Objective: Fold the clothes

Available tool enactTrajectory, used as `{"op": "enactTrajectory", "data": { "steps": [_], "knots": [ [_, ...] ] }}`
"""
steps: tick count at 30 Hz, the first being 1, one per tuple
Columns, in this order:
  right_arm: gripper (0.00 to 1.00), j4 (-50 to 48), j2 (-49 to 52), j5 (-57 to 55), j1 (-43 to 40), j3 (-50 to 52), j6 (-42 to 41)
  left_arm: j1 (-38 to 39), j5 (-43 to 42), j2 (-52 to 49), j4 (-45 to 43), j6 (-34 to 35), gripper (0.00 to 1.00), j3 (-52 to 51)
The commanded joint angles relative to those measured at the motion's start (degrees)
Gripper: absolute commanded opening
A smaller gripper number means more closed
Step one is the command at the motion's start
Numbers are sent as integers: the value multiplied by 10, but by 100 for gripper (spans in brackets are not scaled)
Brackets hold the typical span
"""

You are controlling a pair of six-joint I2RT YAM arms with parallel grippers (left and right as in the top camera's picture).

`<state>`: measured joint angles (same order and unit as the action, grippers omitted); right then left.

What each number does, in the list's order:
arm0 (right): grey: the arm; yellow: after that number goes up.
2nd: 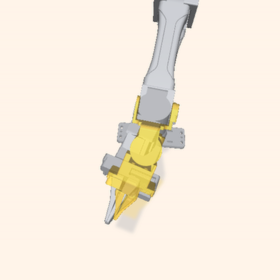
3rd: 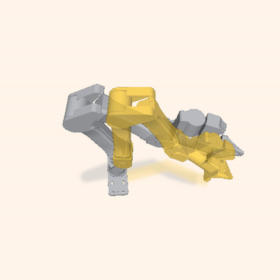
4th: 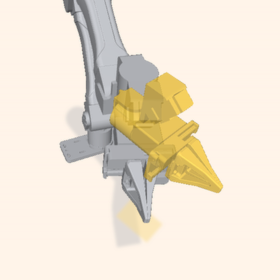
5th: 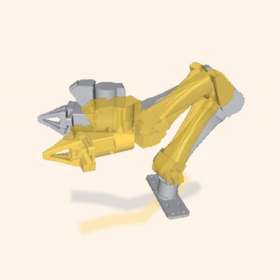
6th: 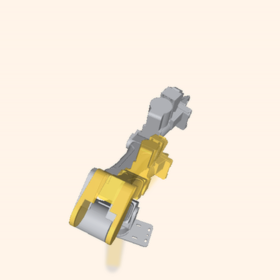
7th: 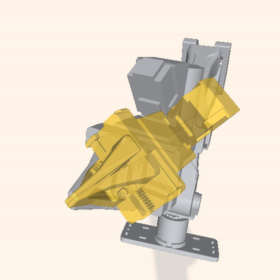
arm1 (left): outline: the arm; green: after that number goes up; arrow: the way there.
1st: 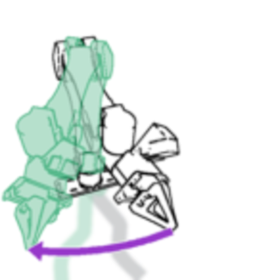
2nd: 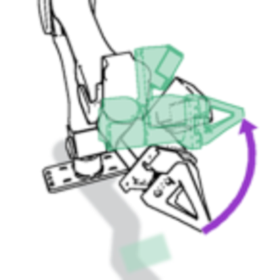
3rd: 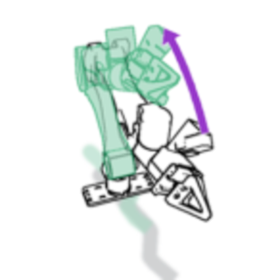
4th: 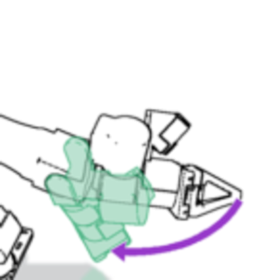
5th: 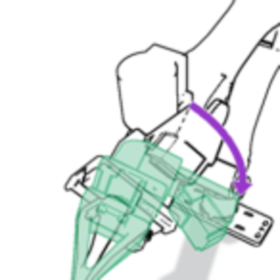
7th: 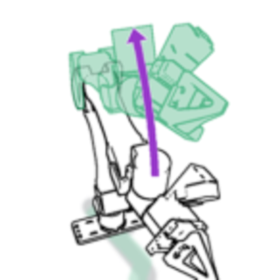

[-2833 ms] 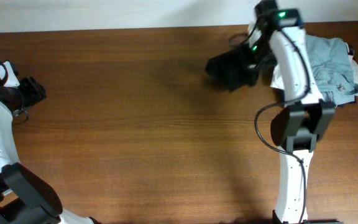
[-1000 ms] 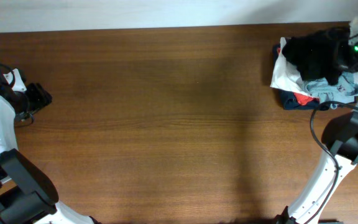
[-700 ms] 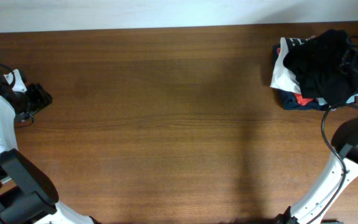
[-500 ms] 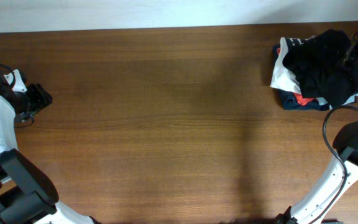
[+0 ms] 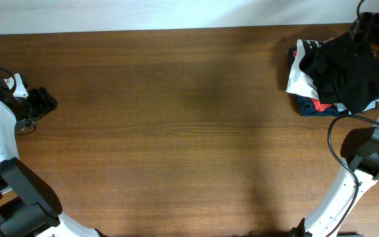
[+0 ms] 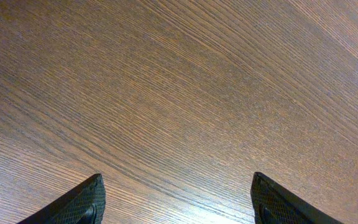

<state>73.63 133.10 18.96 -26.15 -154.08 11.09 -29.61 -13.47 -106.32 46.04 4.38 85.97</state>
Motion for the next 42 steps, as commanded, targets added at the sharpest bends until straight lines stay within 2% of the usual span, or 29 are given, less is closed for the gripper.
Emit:
{"op": "enactTrajectory", "data": {
  "steps": [1, 3, 6, 7, 17, 24, 29, 35, 38, 39, 42],
  "knots": [
    [66, -2, 20, -17, -6, 39, 5, 0, -6, -7, -2, 3, 75, 3],
    [50, -7, 26, -21, -12, 69, 4, 0, -6, -8, -2, 3, 75, 3],
    [35, -36, 27, -21, -26, 136, 4, 0, -6, -8, -2, 3, 75, 3],
    [33, -49, 27, -20, -31, 161, 0, 0, -6, -8, -2, 3, 75, 3],
    [31, -202, 27, -18, -65, 394, -30, 0, -7, -9, -2, 3, 75, 3],
    [31, -205, 16, 43, -84, 402, -33, 0, -7, -10, -2, 3, 76, 3],
    [46, -200, -16, 90, -80, 362, -19, 0, -6, -12, -2, 3, 83, 3],
    [83, -148, -59, 141, -79, 250, -21, 0, -6, -12, -1, 3, 99, 3],
    [97, -99, -74, 145, -75, 175, -22, 0, -6, -12, -1, 3, 99, 3],
    [100, -83, -77, 145, -72, 154, -22, 0, -6, -12, -1, 3, 99, 3],
    [99, -43, -84, 146, -64, 103, -26, 0, -6, -12, -2, 3, 99, 3]
  ]
}}
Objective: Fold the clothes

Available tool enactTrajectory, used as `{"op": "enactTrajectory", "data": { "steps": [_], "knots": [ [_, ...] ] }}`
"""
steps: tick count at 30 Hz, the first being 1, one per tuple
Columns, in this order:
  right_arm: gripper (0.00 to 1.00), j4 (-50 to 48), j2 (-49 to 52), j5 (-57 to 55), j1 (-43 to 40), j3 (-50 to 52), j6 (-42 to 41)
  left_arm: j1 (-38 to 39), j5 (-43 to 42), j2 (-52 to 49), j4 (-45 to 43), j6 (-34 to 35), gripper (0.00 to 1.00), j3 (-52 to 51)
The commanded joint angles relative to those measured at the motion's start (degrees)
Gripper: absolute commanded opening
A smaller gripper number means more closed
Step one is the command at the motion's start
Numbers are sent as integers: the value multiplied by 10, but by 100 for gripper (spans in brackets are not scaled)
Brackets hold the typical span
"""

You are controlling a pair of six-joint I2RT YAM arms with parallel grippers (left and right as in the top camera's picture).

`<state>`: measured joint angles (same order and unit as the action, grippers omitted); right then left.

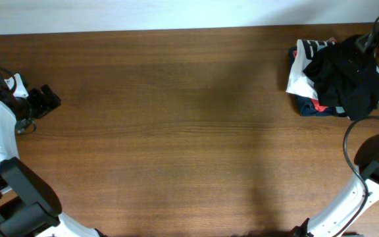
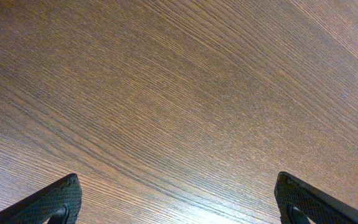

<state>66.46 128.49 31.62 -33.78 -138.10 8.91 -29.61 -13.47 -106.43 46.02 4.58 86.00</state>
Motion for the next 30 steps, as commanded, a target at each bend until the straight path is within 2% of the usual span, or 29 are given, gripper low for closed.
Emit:
{"op": "enactTrajectory", "data": {
  "steps": [1, 9, 18, 30],
  "knots": [
    [99, 44, -40, 19, 17, -74, -4, 0, -6, -11, -1, 1, 99, 3],
    [99, 146, -54, 19, 100, -158, -4, 0, -6, -11, -1, 1, 99, 3],
    [99, 239, -54, 18, 273, -165, -4, 0, -6, -11, -1, 1, 99, 3],
    [99, 245, -53, 5, 508, -162, -1, 0, -6, -11, -1, 1, 99, 3]
  ]
}}
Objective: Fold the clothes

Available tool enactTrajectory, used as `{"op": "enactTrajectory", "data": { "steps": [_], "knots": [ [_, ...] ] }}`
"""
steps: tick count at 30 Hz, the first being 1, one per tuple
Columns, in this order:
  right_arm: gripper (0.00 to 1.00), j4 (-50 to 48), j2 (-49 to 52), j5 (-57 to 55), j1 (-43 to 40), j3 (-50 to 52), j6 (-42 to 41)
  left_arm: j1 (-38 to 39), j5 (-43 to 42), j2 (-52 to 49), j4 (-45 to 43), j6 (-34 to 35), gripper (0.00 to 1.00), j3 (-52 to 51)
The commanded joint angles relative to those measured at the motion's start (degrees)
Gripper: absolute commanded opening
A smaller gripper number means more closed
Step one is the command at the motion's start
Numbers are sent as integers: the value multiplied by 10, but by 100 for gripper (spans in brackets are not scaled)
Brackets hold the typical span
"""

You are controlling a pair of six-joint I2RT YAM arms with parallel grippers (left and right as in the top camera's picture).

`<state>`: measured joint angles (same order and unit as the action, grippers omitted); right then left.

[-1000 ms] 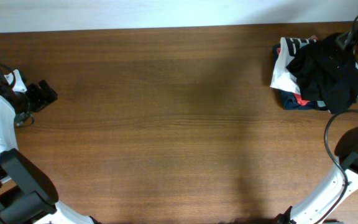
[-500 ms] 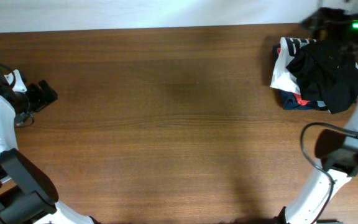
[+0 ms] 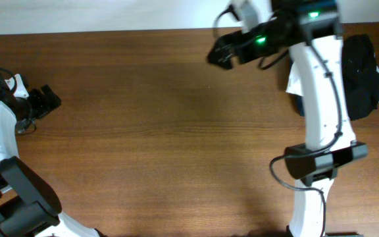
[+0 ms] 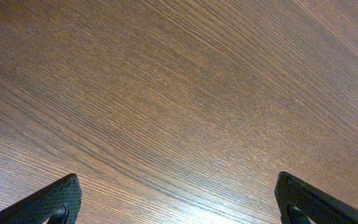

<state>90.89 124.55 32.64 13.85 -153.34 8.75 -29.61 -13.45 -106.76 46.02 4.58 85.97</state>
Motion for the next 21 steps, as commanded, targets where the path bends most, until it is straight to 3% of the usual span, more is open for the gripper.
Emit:
{"op": "enactTrajectory", "data": {
  "steps": [1, 4, 13, 21],
  "knots": [
    [99, 0, -14, -42, 42, -10, 0, 0, -6, -8, -1, 1, 99, 3],
    [99, 0, -14, -100, 63, -9, -1, 0, -6, -8, -1, 1, 99, 3],
    [99, 23, -14, -98, 87, -10, 0, 0, -7, -8, -1, 1, 99, 3],
    [99, -70, -83, -213, 130, -9, 0, 0, -6, -8, -1, 2, 99, 3]
  ]
}}
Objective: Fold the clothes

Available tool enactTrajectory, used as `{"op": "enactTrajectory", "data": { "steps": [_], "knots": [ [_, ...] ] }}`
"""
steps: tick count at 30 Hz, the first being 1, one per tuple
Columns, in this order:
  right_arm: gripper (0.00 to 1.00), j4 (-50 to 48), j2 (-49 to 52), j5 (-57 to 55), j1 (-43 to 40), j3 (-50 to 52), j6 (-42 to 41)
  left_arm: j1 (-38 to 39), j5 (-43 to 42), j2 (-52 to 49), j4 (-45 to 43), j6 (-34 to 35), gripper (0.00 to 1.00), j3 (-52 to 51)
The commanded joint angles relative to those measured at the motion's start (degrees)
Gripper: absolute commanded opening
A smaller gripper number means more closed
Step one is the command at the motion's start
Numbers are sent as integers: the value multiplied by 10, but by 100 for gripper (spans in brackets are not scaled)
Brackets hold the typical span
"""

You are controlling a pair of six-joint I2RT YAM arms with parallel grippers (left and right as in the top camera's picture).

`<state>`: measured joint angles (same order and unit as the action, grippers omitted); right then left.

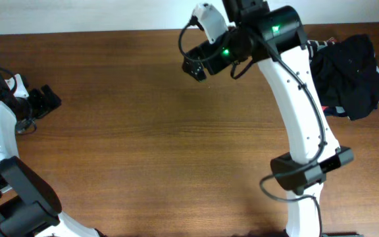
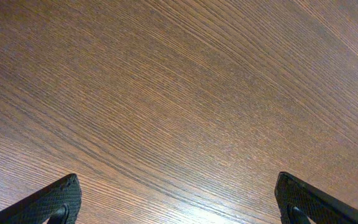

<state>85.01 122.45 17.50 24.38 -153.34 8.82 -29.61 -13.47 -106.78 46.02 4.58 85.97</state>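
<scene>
A heap of clothes point(image 1: 353, 58), a black garment on top of white and striped pieces, lies at the table's back right corner; my right arm hides its left edge. My right gripper point(image 1: 194, 68) hangs over bare wood at the back middle, far left of the heap, with no cloth visible in it; its jaws cannot be made out. By the left edge my left gripper point(image 1: 50, 100) is open. In the left wrist view that gripper point(image 2: 178, 190) shows its fingertips point(image 2: 67, 193) wide apart over bare wood.
The brown wooden table point(image 1: 143, 151) fills the view, with a white wall strip along its back edge. My right arm's white links point(image 1: 301, 105) stretch from the front right across to the back middle.
My right gripper has shifted further left along the back of the table. More of the black garment shows beside the arm. The left gripper stays open in the same spot.
At first my right gripper was at the clothes heap in the back right corner and the left jaws stood narrower. Then the left jaws were wider and the right arm sat at the right edge. Later the right gripper was over the back middle, and now further left.
</scene>
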Motion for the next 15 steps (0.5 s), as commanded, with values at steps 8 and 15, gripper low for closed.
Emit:
{"op": "enactTrajectory", "data": {
  "steps": [8, 15],
  "knots": [
    [99, -111, -187, -107, 49, 45, -1, -1, -6, -8, -1, 1, 99, 3],
    [99, -338, -398, -147, 48, 371, -1, -1, -6, -8, -1, 1, 99, 3]
  ]
}}
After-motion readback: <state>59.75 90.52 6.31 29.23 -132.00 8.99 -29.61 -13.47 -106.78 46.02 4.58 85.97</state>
